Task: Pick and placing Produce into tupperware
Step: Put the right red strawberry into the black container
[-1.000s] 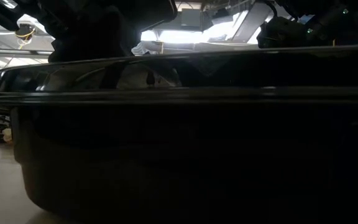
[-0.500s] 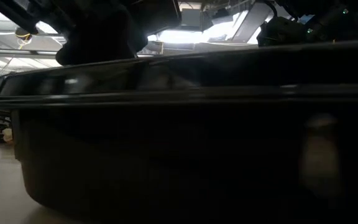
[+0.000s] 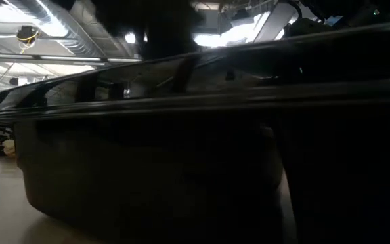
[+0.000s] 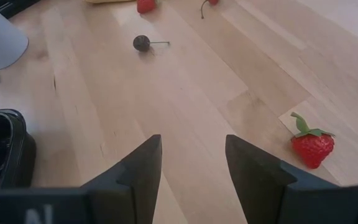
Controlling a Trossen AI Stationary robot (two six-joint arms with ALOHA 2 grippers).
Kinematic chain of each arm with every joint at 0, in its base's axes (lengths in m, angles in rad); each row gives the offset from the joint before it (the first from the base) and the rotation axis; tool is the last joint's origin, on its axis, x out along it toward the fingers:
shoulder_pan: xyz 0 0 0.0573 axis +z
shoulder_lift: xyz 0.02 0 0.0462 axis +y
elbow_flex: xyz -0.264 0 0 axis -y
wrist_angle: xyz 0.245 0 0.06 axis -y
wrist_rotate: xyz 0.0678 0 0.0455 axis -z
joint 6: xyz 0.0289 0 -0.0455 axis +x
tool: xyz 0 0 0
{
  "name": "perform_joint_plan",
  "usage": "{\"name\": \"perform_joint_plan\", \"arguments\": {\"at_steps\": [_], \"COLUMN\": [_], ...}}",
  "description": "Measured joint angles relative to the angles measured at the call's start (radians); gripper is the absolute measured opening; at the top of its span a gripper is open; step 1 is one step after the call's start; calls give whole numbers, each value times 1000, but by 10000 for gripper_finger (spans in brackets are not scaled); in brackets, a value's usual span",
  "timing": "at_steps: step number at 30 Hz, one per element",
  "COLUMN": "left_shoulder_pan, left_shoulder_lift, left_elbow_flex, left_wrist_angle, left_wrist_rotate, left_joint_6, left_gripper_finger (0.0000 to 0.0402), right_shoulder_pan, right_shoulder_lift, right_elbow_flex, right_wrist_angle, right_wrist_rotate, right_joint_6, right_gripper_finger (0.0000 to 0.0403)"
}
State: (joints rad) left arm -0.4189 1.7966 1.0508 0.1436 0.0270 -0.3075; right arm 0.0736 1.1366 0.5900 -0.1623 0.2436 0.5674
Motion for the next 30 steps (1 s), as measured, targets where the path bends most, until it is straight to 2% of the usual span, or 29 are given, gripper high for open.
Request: {"name": "perform_joint_plan", "arguments": {"at_steps": [7,13,16,19,24,30], "left_shoulder_pan": [55,157,216,276,375,470], "left_shoulder_lift": [-179,-357,-441,-519,-647,-815], "left_elbow_flex": [0,0,0,0,-16,-131], "left_wrist_angle": [-69,-292,-361,-397,-403,-403], "left_wrist_rotate": [2,1,1,14,99,122], "left_joint_6": [5,85,141,205,287,317], "left_gripper_finger": [178,178,178,178,178,178], "right_shoulder_pan": [0,-11,-21,-39,-72,-91], "right_shoulder_lift": [0,0,0,0,0,0], "right_elbow_flex": [0,0,0,0,0,0], "right_wrist_angle": [0,-1,-3,-3,-4,-5], "right_wrist_rotate": [0,0,1,0,0,1], "right_joint_6": [24,158,130,111,108,52], "right_gripper_finger": [181,181,181,181,181,181]}}
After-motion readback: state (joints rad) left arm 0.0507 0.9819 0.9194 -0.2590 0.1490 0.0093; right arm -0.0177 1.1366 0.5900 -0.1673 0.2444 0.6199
